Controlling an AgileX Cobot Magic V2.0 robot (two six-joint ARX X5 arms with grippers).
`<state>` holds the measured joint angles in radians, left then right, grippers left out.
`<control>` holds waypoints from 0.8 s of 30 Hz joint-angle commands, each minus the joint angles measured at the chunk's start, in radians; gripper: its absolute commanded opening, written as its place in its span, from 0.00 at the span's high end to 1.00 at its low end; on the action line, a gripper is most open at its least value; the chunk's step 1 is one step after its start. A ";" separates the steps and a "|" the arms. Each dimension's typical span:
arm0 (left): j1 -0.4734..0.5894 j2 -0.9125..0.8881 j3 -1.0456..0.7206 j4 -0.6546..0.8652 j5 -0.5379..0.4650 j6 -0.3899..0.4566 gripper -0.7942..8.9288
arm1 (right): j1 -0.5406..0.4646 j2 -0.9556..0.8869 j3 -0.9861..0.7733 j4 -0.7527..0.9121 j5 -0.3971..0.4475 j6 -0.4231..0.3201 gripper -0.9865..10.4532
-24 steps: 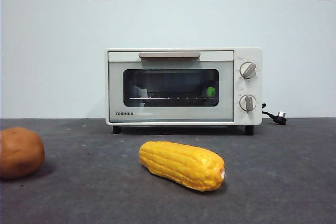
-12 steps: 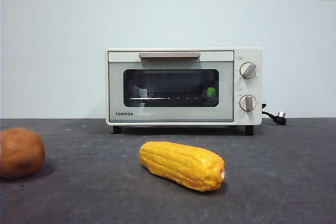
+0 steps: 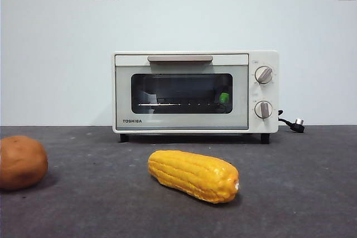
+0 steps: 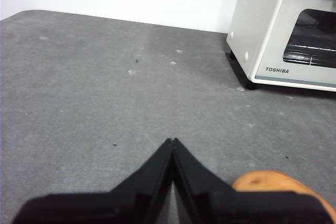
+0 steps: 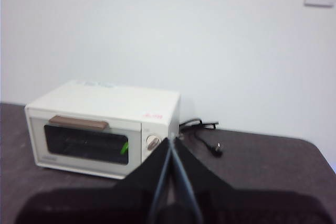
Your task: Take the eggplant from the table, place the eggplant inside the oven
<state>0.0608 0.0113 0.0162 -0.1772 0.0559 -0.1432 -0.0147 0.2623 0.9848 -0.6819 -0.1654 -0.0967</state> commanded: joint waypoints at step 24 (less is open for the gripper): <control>-0.003 0.005 -0.009 0.013 0.003 -0.007 0.92 | 0.001 -0.254 -0.791 0.453 0.002 0.018 0.91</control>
<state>0.0608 0.0154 0.0162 -0.1768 0.0559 -0.1432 -0.0143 0.0116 0.2092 -0.2436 -0.1646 -0.0895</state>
